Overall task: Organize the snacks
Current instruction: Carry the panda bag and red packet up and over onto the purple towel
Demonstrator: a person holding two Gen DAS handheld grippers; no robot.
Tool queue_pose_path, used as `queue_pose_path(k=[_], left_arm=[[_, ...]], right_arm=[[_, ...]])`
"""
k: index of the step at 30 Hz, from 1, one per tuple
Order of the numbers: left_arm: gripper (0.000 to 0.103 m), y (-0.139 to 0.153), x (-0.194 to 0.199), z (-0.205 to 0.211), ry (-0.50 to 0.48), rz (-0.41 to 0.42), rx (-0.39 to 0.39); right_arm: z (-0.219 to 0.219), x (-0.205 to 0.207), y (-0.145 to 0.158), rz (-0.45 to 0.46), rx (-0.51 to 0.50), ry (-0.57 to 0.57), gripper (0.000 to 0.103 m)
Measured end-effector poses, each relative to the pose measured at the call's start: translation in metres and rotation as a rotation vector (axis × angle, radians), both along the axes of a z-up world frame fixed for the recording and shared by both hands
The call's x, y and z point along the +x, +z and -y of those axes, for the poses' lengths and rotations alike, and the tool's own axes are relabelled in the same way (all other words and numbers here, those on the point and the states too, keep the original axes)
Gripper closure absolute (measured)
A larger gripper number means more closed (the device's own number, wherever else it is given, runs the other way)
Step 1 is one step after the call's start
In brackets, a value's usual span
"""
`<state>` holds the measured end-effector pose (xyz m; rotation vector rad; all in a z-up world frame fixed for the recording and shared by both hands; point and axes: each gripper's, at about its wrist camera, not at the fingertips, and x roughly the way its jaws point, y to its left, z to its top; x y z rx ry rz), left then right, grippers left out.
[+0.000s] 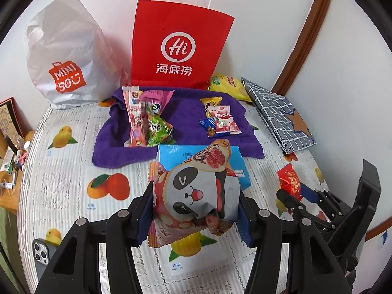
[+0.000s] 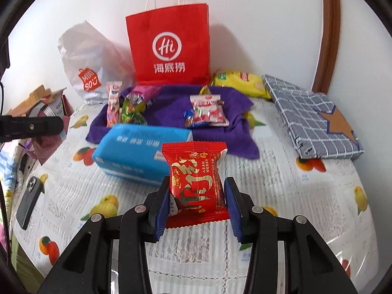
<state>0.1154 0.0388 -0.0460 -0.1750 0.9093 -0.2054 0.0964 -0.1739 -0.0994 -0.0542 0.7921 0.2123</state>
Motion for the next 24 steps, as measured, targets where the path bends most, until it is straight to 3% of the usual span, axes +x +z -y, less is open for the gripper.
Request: queue_pose_path(k=[24], left_arm=[[0.048, 0.026, 0.046, -0.012, 0.026, 0.062, 0.023]], right_arm=[[-0.005, 0.065, 0.037, 0.058, 0.018, -0.054, 0.06]])
